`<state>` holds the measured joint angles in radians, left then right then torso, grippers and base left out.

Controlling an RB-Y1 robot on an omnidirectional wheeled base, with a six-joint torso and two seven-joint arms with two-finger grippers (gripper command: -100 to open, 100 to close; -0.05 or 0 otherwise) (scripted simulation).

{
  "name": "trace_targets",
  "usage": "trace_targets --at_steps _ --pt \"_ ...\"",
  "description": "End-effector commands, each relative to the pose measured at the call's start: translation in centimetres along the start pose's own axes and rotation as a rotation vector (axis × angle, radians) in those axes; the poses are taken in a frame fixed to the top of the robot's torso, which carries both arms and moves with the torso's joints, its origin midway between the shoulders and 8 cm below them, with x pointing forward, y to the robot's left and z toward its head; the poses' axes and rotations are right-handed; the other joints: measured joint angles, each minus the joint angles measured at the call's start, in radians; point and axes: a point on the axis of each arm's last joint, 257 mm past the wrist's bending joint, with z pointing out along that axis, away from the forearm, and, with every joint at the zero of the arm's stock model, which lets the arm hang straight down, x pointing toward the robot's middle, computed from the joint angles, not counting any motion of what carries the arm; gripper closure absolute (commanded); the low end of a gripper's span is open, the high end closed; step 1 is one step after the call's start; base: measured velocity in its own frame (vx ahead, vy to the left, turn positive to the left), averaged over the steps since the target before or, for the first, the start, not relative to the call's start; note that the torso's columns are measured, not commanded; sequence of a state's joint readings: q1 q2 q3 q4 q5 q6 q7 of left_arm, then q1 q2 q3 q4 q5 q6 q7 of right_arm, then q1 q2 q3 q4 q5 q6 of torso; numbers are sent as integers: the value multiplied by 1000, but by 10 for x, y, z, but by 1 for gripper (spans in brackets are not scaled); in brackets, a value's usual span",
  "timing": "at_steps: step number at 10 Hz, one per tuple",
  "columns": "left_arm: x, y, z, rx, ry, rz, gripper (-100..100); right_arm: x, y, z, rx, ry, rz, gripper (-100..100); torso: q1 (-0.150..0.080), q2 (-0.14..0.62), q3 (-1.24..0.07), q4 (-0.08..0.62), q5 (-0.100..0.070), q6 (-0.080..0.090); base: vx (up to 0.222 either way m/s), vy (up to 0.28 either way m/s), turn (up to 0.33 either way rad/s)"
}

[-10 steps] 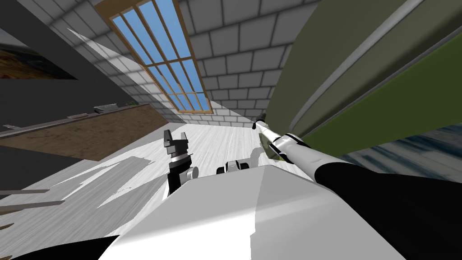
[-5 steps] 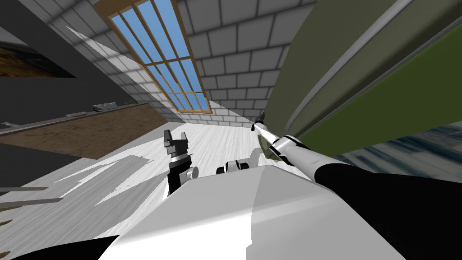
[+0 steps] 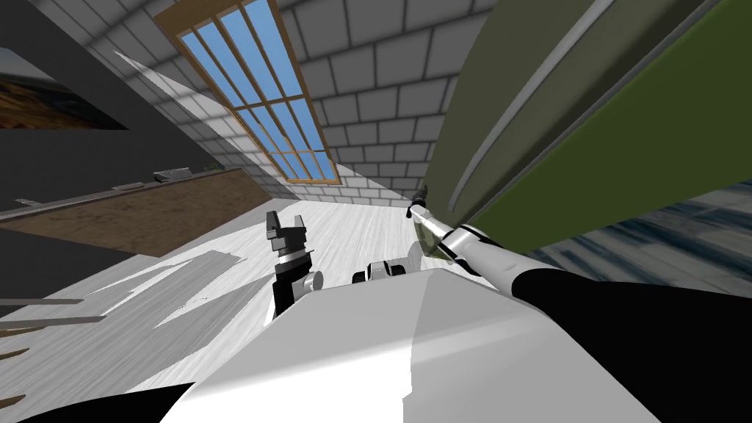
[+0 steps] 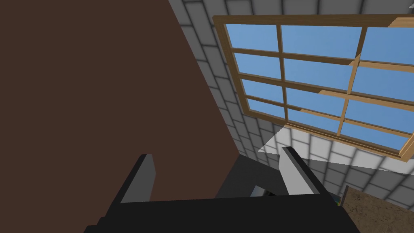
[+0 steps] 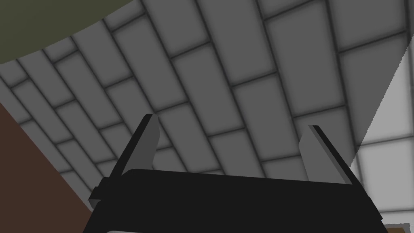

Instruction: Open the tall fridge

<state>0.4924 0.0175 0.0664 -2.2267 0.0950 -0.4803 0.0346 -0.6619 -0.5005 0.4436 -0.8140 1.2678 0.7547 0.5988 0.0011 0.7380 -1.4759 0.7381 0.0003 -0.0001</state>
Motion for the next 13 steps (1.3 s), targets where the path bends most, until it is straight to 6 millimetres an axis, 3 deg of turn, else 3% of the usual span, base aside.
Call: trace_targets --at_steps 1,13 --pt "0 0 0 0 0 0 0 -7 11 -16 9 -29 -13 -100 -1 0 0 0 0 0 -71 -197 10" --pt "0 0 0 0 0 0 0 -35 50 -89 41 -156 -25 -100 -1 0 0 0 0 1 -70 -194 14"
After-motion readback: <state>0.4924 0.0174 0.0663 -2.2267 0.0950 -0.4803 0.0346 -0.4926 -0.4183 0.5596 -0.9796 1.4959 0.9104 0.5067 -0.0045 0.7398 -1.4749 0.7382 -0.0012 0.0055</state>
